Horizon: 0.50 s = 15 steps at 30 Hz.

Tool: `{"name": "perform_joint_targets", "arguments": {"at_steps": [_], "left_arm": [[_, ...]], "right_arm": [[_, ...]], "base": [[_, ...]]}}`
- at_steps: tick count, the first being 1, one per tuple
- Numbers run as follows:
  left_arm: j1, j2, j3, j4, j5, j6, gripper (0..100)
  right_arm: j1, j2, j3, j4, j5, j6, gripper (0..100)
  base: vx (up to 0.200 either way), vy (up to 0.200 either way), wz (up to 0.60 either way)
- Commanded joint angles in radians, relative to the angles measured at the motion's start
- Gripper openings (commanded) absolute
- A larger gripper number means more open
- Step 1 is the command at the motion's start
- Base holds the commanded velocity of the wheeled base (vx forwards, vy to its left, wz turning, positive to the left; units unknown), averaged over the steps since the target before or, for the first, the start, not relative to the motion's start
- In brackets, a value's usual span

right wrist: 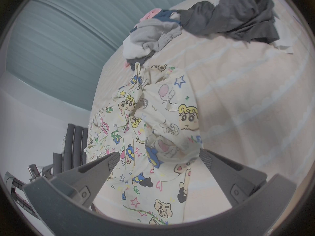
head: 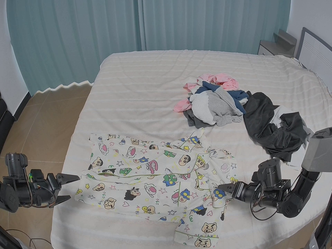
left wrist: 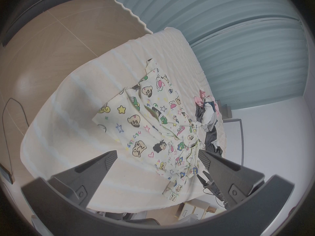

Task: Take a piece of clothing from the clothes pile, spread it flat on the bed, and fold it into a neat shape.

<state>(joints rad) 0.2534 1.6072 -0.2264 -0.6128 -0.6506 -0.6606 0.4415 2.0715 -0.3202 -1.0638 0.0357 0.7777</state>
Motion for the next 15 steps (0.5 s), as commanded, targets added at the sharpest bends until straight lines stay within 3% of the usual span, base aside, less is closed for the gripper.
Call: {"name": "perform_joint_targets", "arguments": {"at_steps": [1, 7, 15], "left_arm": [[-0.005, 0.011, -0.001, -0.001, 0.0, -0.001, 100], [-0.005, 0.01, -0.001, -0.001, 0.002, -0.001, 100], [-0.006, 0.019, 0.001, -0.001, 0.0, -0.001, 100]], "right_arm": [[-0.038, -0.027, 0.024, -0.036, -0.027, 0.002, 100], [-0.023, -0.045, 0.063, -0.042, -0.027, 0.0, 100], [0.109, -0.005, 0.125, -0.047, -0.022, 0.045, 100]], "base": [[-0.2, 0.0, 0.0], [-0.2, 0.0, 0.0], [-0.2, 0.0, 0.0]]}}
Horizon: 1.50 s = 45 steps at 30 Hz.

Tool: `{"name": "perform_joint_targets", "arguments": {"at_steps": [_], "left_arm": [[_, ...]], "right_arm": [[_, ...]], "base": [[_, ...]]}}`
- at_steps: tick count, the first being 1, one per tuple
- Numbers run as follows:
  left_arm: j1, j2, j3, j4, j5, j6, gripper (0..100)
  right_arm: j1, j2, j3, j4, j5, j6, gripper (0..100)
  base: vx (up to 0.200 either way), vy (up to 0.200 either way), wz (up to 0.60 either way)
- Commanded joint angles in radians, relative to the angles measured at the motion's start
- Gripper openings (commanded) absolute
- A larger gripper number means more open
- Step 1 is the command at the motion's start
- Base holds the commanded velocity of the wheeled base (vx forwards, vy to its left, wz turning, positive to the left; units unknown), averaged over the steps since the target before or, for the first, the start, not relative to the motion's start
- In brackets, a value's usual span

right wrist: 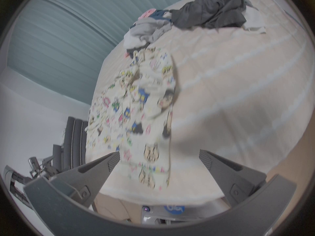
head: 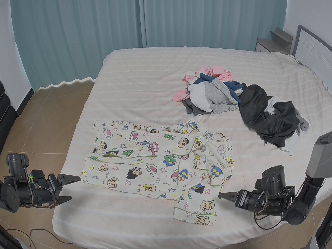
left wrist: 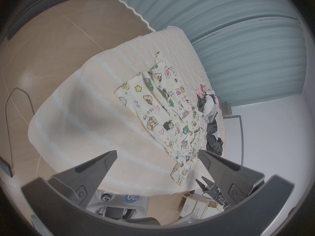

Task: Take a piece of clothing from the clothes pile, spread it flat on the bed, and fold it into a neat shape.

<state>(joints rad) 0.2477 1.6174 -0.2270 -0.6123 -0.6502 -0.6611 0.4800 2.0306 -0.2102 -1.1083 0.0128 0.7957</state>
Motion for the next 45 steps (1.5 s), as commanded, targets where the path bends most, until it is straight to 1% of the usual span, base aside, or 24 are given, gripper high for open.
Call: {"name": "perform_joint_targets", "arguments": {"at_steps": [1, 4, 6, 9, 10, 13, 19, 22, 26, 30, 33, 36, 41, 42, 43, 44, 45], "left_arm": [[0.001, 0.012, 0.002, -0.001, 0.0, 0.0, 100], [0.001, 0.018, 0.002, -0.004, 0.0, 0.003, 100], [0.001, 0.019, 0.002, -0.004, 0.0, 0.005, 100], [0.001, 0.019, 0.002, -0.004, 0.0, 0.005, 100], [0.001, 0.019, 0.002, -0.004, -0.002, 0.005, 100], [0.001, 0.021, 0.002, -0.004, -0.002, 0.005, 100], [0.001, 0.021, 0.002, -0.006, 0.0, 0.006, 100], [0.001, 0.03, 0.002, -0.007, 0.0, 0.008, 100], [0.001, 0.035, 0.0, -0.009, 0.001, 0.009, 100], [0.001, 0.035, 0.0, -0.009, 0.001, 0.009, 100], [0.001, 0.033, 0.0, -0.01, 0.001, 0.009, 100], [0.001, 0.033, -0.002, -0.01, 0.003, 0.009, 100], [0.001, 0.033, -0.003, -0.01, 0.003, 0.009, 100], [0.001, 0.033, -0.003, -0.01, 0.003, 0.009, 100], [0.001, 0.033, -0.003, -0.01, 0.003, 0.009, 100], [0.001, 0.033, -0.003, -0.01, 0.003, 0.009, 100], [0.001, 0.033, -0.003, -0.01, 0.003, 0.009, 100]], "right_arm": [[0.088, 0.051, 0.012, -0.002, 0.0, 0.034, 100], [0.134, 0.12, -0.003, -0.024, -0.007, 0.039, 100], [0.146, 0.169, -0.021, -0.065, -0.01, 0.039, 100], [0.146, 0.209, -0.031, -0.094, -0.011, 0.037, 100], [0.143, 0.241, -0.057, -0.107, -0.013, 0.037, 100], [0.131, 0.257, -0.106, -0.104, -0.028, 0.036, 100], [0.129, 0.263, -0.167, -0.09, -0.027, 0.033, 100], [0.124, 0.273, -0.198, -0.053, -0.025, 0.026, 100], [0.118, 0.266, -0.252, 0.031, -0.025, 0.026, 100], [0.117, 0.263, -0.316, 0.068, -0.027, 0.026, 100], [0.124, 0.263, -0.345, 0.096, -0.027, 0.028, 100], [0.152, 0.276, -0.371, 0.13, -0.031, 0.028, 100], [0.167, 0.293, -0.377, 0.134, -0.033, 0.03, 100], [0.167, 0.29, -0.374, 0.136, -0.042, 0.03, 0], [0.167, 0.29, -0.374, 0.136, -0.042, 0.03, 0], [0.166, 0.29, -0.373, 0.136, -0.07, 0.028, 0], [0.166, 0.289, -0.371, 0.136, -0.08, 0.026, 0]], "base": [[0.0, 0.0, 0.0], [0.0, 0.0, 0.0], [0.0, 0.0, 0.0], [0.0, 0.0, 0.0], [0.0, 0.0, 0.0], [0.0, 0.0, 0.0], [0.0, 0.0, 0.0], [0.0, 0.0, 0.0], [0.0, 0.0, 0.0], [0.0, 0.0, 0.0], [0.0, 0.0, 0.0], [0.0, 0.0, 0.0], [0.0, 0.0, 0.0], [0.0, 0.0, 0.0], [0.0, 0.0, 0.0], [0.0, 0.0, 0.0], [0.0, 0.0, 0.0]]}}
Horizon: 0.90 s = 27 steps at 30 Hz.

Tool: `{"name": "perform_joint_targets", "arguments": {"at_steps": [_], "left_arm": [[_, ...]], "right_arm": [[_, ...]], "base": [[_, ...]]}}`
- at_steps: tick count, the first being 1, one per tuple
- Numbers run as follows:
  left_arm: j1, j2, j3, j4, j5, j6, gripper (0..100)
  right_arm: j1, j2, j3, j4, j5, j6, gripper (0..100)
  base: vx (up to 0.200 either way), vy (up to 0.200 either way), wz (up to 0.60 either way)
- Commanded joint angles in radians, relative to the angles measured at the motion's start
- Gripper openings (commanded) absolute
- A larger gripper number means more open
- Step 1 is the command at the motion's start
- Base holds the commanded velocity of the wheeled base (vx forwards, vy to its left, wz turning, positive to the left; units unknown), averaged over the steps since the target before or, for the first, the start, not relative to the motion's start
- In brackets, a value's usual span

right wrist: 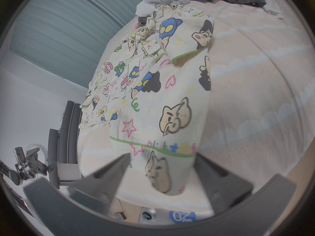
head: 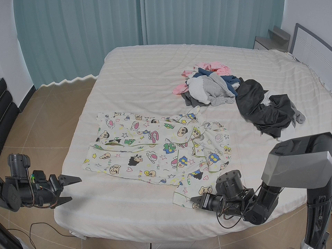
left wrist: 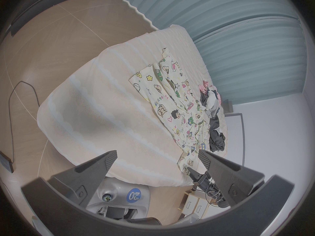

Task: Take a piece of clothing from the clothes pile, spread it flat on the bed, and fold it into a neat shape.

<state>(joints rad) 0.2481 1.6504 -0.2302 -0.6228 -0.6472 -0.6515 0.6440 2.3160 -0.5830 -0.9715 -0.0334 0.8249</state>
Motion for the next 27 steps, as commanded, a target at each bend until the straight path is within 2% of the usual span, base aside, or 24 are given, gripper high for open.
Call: {"name": "perform_joint_targets", "arguments": {"at_steps": [1, 10, 20, 23, 24, 25, 27], "left_arm": [[0.0, 0.0, 0.0, 0.0, 0.0, 0.0, 100], [0.0, 0.0, 0.002, 0.0, 0.0, 0.001, 100], [-0.018, 0.02, 0.015, 0.005, 0.023, 0.009, 100], [-0.076, 0.049, 0.005, 0.005, 0.144, 0.0, 100], [-0.084, 0.052, 0.003, 0.005, 0.155, 0.0, 100], [-0.125, 0.081, -0.011, 0.003, 0.207, -0.011, 100], [-0.171, 0.126, -0.035, 0.003, 0.253, -0.048, 100]], "right_arm": [[0.002, 0.003, 0.002, -0.003, -0.04, -0.003, 0], [-0.012, -0.044, 0.058, 0.002, -0.043, -0.003, 0], [-0.02, -0.159, 0.255, -0.009, -0.025, -0.004, 0], [-0.02, -0.225, 0.285, -0.006, 0.004, -0.003, 0], [-0.02, -0.23, 0.287, -0.006, 0.006, -0.003, 0], [-0.02, -0.256, 0.296, -0.004, 0.018, -0.003, 0], [-0.018, -0.276, 0.302, -0.001, 0.027, -0.003, 0]], "base": [[0.0, 0.0, 0.0], [0.0, 0.0, 0.0], [0.0, 0.0, 0.0], [0.0, 0.0, 0.0], [0.0, 0.0, 0.0], [0.0, 0.0, 0.0], [0.0, 0.0, 0.0]]}}
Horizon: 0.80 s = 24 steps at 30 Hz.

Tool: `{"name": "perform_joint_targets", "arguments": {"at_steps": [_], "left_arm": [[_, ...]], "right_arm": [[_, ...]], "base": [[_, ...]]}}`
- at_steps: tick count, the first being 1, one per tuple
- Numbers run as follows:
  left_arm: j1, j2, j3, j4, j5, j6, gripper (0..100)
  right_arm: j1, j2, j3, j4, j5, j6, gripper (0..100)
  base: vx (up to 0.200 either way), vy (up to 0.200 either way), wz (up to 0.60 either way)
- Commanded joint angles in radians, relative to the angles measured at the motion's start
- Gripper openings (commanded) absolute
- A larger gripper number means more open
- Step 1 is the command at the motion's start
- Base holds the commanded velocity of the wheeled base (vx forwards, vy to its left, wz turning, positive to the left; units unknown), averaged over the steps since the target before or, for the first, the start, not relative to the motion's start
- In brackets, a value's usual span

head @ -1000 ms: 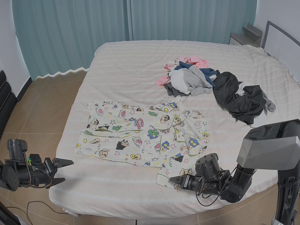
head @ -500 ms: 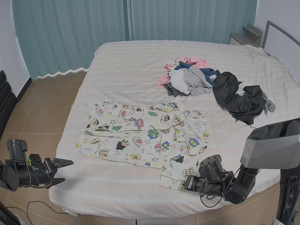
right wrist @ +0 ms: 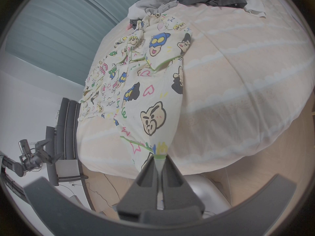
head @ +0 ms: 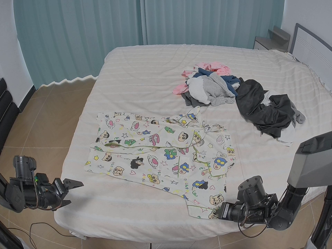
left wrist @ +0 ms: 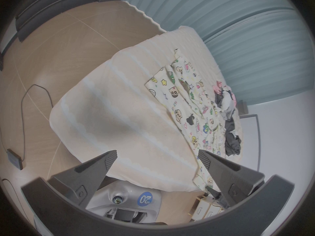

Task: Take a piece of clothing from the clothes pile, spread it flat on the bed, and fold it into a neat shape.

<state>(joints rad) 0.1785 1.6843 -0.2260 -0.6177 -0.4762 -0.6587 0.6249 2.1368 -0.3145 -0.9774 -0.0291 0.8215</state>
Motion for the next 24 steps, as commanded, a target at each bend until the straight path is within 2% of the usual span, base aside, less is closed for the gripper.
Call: {"name": "perform_joint_targets", "arguments": {"at_steps": [1, 6, 9, 11, 15, 19, 24], "left_arm": [[-0.139, 0.126, -0.061, -0.002, 0.11, -0.09, 100], [-0.252, 0.259, -0.182, -0.004, 0.218, -0.234, 100], [-0.292, 0.339, -0.25, -0.004, 0.28, -0.268, 100], [-0.3, 0.379, -0.303, -0.004, 0.33, -0.289, 100], [-0.3, 0.425, -0.395, 0.001, 0.353, -0.361, 100], [-0.3, 0.466, -0.443, -0.001, 0.392, -0.366, 100], [-0.298, 0.52, -0.516, -0.001, 0.493, -0.368, 100]], "right_arm": [[0.001, -0.103, 0.038, 0.005, 0.025, 0.001, 0], [0.001, -0.132, 0.06, 0.003, 0.034, 0.001, 0], [0.001, -0.153, 0.067, 0.003, 0.046, 0.004, 0], [0.001, -0.164, 0.078, -0.001, 0.048, 0.005, 0], [0.001, -0.19, 0.089, -0.001, 0.058, 0.007, 0], [0.001, -0.187, 0.089, -0.003, 0.069, 0.007, 0], [0.006, -0.19, 0.087, -0.003, 0.069, 0.041, 0]], "base": [[0.0, 0.0, 0.0], [0.0, 0.0, 0.0], [0.0, 0.0, 0.0], [0.0, 0.0, 0.0], [0.0, 0.0, 0.0], [0.0, 0.0, 0.0], [0.0, 0.0, 0.0]]}}
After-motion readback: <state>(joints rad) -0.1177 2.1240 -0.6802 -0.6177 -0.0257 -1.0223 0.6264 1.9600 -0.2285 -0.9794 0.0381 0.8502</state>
